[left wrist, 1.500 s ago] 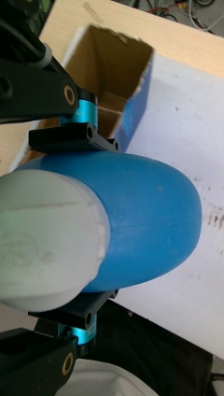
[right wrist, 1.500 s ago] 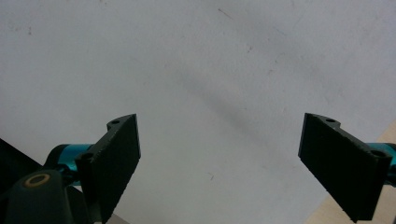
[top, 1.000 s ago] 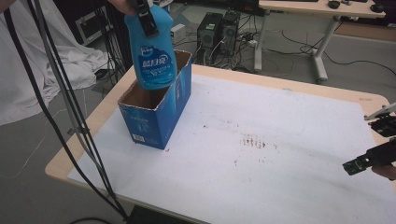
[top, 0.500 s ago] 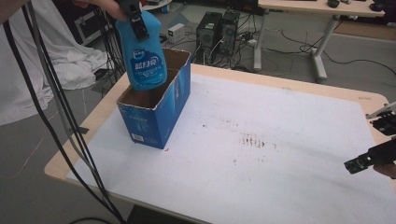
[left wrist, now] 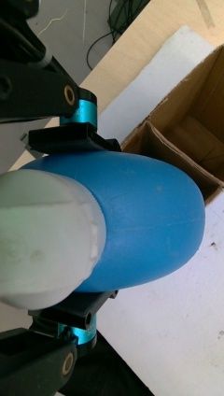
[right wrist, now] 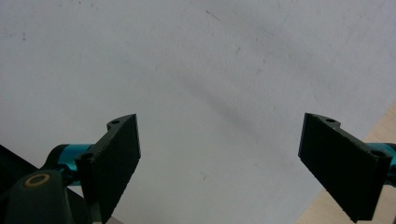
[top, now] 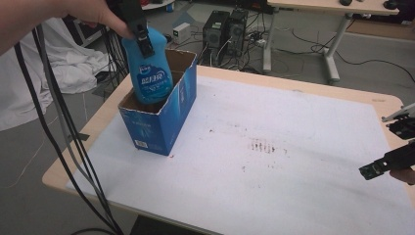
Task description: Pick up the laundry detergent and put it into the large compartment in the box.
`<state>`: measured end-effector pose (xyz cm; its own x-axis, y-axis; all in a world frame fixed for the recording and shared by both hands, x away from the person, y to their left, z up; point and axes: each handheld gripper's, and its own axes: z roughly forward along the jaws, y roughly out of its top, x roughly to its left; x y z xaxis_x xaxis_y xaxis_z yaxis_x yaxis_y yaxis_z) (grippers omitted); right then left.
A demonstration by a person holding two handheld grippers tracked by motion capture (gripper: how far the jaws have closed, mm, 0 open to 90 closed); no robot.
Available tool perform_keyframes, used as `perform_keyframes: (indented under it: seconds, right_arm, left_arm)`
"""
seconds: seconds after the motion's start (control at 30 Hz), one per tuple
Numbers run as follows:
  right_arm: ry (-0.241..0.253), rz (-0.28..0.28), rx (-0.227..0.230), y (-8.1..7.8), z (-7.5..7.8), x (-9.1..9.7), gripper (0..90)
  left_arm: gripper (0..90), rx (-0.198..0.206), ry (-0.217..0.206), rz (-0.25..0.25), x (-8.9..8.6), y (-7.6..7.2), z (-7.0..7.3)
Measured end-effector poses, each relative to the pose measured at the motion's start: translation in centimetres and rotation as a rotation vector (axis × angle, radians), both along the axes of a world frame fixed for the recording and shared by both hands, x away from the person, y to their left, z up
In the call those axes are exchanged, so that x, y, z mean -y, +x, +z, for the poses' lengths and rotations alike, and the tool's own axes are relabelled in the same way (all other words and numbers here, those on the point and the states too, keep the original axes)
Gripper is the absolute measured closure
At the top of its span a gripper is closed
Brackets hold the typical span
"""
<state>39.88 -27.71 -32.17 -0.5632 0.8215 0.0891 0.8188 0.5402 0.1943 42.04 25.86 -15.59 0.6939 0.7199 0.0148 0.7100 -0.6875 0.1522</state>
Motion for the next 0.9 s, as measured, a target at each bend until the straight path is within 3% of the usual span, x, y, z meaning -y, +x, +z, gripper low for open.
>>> perform_keyframes:
  seconds: [0.47,0.6,0.9]
  right_arm:
    - [0.006,-0.002,0.005,-0.1,-0.2,0.0,12.1]
    - [0.007,0.007,0.006,-0.1,-0.2,0.1,12.0]
    - [0.01,-0.002,0.006,-0.1,-0.2,0.4,12.1]
  left_arm:
    - [38.0,-0.044,0.009,0.011,0.3,0.5,-4.7]
    - [38.0,-0.062,0.012,-0.001,0.3,0.6,-6.6]
    - [38.0,-0.086,0.041,-0.019,0.7,0.6,-9.1]
